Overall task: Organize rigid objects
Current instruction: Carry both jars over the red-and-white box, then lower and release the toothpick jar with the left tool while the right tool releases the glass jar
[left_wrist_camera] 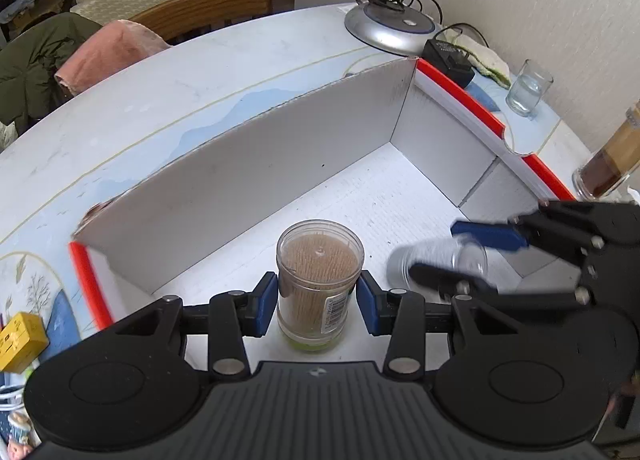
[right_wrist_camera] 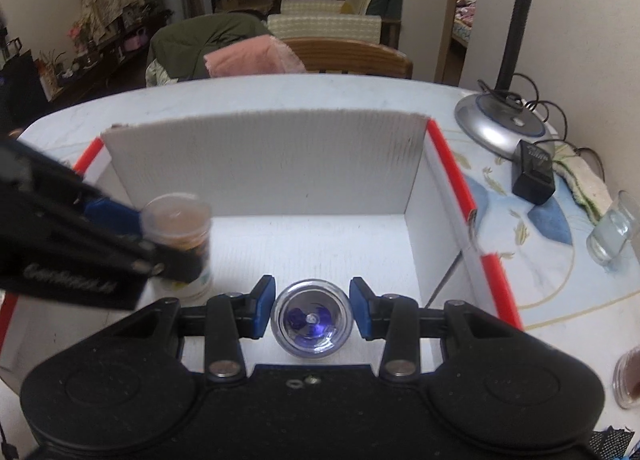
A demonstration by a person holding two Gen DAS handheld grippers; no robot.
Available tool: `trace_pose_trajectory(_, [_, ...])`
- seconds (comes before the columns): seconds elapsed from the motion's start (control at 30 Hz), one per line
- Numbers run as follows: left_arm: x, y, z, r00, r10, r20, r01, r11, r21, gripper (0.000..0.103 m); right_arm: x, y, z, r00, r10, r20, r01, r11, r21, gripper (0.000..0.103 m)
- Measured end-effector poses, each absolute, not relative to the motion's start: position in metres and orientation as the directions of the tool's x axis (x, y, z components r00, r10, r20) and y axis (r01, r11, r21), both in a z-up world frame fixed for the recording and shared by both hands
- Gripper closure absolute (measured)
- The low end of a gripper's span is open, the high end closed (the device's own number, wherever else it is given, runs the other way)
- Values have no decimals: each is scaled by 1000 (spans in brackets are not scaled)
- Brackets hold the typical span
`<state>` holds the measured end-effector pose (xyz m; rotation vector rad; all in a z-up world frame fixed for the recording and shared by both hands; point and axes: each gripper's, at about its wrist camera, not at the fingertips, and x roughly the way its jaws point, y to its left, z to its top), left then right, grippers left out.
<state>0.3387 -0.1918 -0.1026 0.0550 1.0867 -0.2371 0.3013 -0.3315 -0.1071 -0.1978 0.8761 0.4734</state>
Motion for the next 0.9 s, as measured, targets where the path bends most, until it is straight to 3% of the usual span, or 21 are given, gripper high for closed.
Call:
trace_pose_trajectory(0.53, [374, -214, -130, 425, -100, -900, 219, 976, -6, 62, 294, -340, -119, 450, 311, -837, -517, 855, 39, 65])
trace_pose_trajectory(0.83, [365, -209, -124, 436, -104, -894, 207, 978, -13, 61, 296, -346, -115, 451, 330, -829, -505, 860, 68, 59])
trace_pose_trajectory(0.9, [362, -205, -121, 438, -109, -892, 197, 980, -23, 58, 296, -347, -112, 455, 339, -823, -505, 860, 75, 53])
